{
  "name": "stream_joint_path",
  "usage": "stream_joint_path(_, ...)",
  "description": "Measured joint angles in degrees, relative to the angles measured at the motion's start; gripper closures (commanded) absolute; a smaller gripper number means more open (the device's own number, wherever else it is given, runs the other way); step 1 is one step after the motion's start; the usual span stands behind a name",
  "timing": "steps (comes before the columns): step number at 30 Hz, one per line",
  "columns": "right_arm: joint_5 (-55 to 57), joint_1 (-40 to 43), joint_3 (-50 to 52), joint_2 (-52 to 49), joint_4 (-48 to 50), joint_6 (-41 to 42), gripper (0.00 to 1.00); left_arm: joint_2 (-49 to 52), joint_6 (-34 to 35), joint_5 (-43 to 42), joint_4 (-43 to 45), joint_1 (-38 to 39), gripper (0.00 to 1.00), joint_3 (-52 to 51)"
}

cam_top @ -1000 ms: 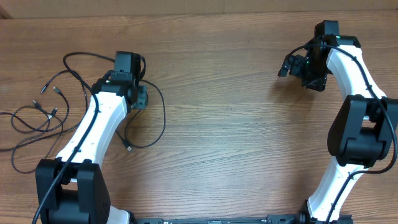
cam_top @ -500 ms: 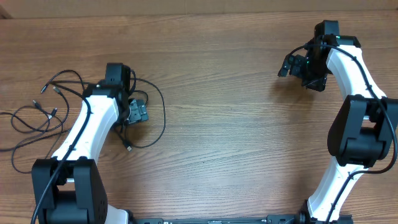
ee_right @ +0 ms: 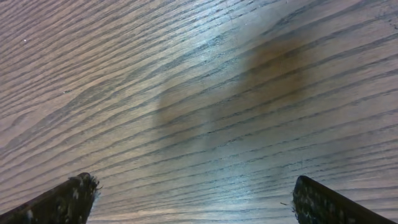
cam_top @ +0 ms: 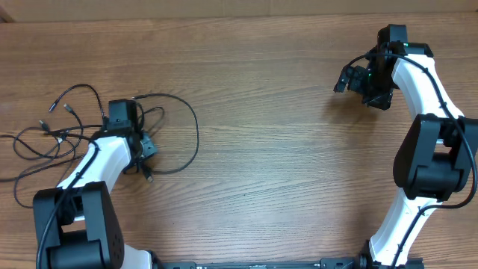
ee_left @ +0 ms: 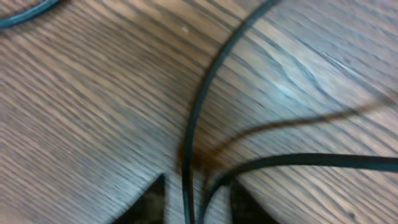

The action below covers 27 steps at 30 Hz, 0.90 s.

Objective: Untangle cables

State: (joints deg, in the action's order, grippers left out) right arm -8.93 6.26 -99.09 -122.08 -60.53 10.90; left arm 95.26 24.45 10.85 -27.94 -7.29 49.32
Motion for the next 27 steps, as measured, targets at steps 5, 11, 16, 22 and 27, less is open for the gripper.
stream_joint_path(5,-0.02,0.00,0.00,0.00,0.02,-0.02,0.00,0.00,-0.46,-0.24,4.35,-0.35,0.62,-2.69)
stream_joint_path(11,-0.02,0.00,0.00,0.00,0.04,-0.02,0.00,-0.17,-0.37,-1.79,5.70,-0.33,0.67,-3.30)
stream_joint_path(16,0.00,0.00,0.00,0.00,0.02,-0.02,0.00,-0.20,-0.39,-2.64,6.01,-0.35,0.79,-3.45)
stream_joint_path(22,-0.02,0.00,0.00,0.00,0.04,0.02,0.00,-0.57,-0.48,-5.38,8.50,-0.37,0.96,-4.24)
stream_joint_path(27,-0.04,0.00,0.00,0.00,0.02,-0.04,0.00,-0.57,-1.95,-6.84,8.79,-0.37,0.96,-3.98)
